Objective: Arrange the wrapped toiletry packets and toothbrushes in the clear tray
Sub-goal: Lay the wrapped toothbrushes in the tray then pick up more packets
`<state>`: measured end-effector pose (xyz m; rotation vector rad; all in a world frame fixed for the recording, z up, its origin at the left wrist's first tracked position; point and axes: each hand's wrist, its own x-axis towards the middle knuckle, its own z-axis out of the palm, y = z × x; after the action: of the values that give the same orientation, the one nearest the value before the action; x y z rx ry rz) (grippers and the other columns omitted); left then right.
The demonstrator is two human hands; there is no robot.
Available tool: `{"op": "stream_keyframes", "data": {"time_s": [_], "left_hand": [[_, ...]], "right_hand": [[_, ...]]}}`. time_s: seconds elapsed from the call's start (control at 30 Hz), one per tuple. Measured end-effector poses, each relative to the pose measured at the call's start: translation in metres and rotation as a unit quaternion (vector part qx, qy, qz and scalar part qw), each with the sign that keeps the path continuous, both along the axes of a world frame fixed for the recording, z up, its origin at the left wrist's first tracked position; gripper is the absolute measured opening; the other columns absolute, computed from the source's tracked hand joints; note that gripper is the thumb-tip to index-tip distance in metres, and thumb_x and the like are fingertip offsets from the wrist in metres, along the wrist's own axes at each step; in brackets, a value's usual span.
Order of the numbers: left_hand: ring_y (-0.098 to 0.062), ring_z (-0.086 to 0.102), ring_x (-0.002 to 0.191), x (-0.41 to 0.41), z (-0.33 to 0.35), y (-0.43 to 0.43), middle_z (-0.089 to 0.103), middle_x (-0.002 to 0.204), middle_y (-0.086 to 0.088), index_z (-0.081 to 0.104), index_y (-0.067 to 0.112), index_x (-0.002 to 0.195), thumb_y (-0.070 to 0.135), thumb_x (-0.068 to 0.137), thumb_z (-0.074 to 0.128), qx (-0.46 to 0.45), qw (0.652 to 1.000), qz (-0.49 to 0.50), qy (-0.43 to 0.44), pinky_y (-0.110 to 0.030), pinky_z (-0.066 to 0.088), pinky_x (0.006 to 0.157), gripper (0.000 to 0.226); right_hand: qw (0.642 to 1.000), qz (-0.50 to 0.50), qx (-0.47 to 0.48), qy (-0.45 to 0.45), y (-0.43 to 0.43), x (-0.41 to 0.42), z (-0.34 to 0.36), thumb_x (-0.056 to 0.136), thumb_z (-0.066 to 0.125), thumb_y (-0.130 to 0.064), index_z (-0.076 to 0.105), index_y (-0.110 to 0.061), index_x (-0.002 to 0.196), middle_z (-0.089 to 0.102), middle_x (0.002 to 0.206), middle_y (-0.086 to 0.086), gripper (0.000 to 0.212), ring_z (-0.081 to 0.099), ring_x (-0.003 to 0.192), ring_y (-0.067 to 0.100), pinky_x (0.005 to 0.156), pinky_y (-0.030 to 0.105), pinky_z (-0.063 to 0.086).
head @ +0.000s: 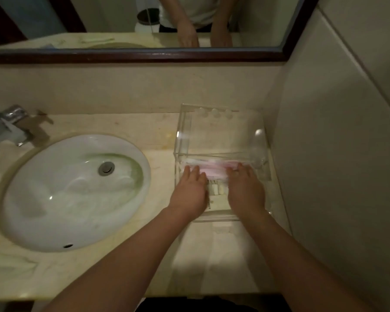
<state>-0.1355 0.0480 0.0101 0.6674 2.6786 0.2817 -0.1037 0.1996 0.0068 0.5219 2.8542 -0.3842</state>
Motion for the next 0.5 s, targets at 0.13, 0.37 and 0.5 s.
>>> {"op": "stream_keyframes", "data": {"time_s": [0.13,0.37,0.5], "left_hand": [[-0.044,0.033,0.134,-0.002,0.015,-0.018,0.044,0.138,-0.026,0.053,-0.001,0.126,0.015,0.084,0.055,0.085,0.996,-0.01,0.0,-0.044,0.03,0.113,0.044],[-0.033,0.05,0.117,-0.021,0.034,-0.122,0.058,0.123,-0.017,0.056,0.003,0.126,0.009,0.084,0.051,0.212,0.966,0.127,0.078,-0.042,0.047,0.095,0.043],[-0.034,0.057,0.108,-0.031,0.034,-0.249,0.063,0.112,-0.017,0.063,0.003,0.114,0.01,0.082,0.045,0.228,0.939,0.231,0.109,-0.041,0.051,0.088,0.037]], "right_hand": [[0.997,-0.004,0.058,0.045,0.001,-0.004,0.009,0.089,0.05,-0.024,0.07,-0.018,0.11,0.069,0.106,0.009,0.03,0.063,0.094,0.035,0.077,0.038,0.054],[0.989,0.08,0.056,0.114,-0.1,-0.029,0.048,0.08,0.067,-0.02,0.069,-0.021,0.118,0.066,0.118,0.014,0.038,0.057,0.102,0.041,0.084,0.044,0.049],[0.98,0.165,-0.004,0.11,-0.22,-0.061,0.045,0.082,0.069,-0.02,0.067,-0.016,0.121,0.066,0.12,0.017,0.04,0.059,0.104,0.041,0.087,0.046,0.049]]}}
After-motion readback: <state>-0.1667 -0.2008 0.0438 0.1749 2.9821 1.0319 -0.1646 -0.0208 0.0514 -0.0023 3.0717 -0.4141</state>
